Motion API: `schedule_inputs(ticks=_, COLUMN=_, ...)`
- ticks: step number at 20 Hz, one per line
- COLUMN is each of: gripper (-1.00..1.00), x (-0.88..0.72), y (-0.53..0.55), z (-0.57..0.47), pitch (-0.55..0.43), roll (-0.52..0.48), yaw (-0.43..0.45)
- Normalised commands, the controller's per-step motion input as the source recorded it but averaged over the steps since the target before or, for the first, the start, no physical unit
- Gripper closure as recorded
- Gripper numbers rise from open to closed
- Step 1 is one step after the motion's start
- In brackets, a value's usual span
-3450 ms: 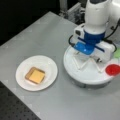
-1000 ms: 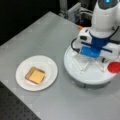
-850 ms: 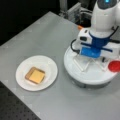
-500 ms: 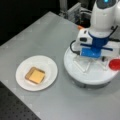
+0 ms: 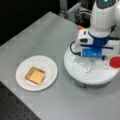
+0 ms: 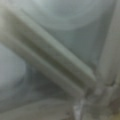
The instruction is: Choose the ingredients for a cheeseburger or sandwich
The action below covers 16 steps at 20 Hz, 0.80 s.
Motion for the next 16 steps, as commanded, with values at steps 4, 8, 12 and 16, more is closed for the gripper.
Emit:
schedule_inputs(ticks=4, gripper=-1.00, x=-0.14, y=0.06, z=0.02, pitch=0.055, roll=0.116, yaw=0.278)
schedule_inputs(ticks=8, gripper=-1.00, x=-0.10, y=0.02, z=0.03, pitch=0.052, roll=0.114, yaw=0.274)
schedule_inputs(ticks=12, gripper=-1.00, x=-0.07, y=0.01, z=0.03, pitch=0.050, roll=0.122, yaw=0.246)
schedule_inputs(ticks=16, gripper=-1.00, x=-0.04, y=0.03, z=0.03, pitch=0.057, roll=0.114, yaw=0.201)
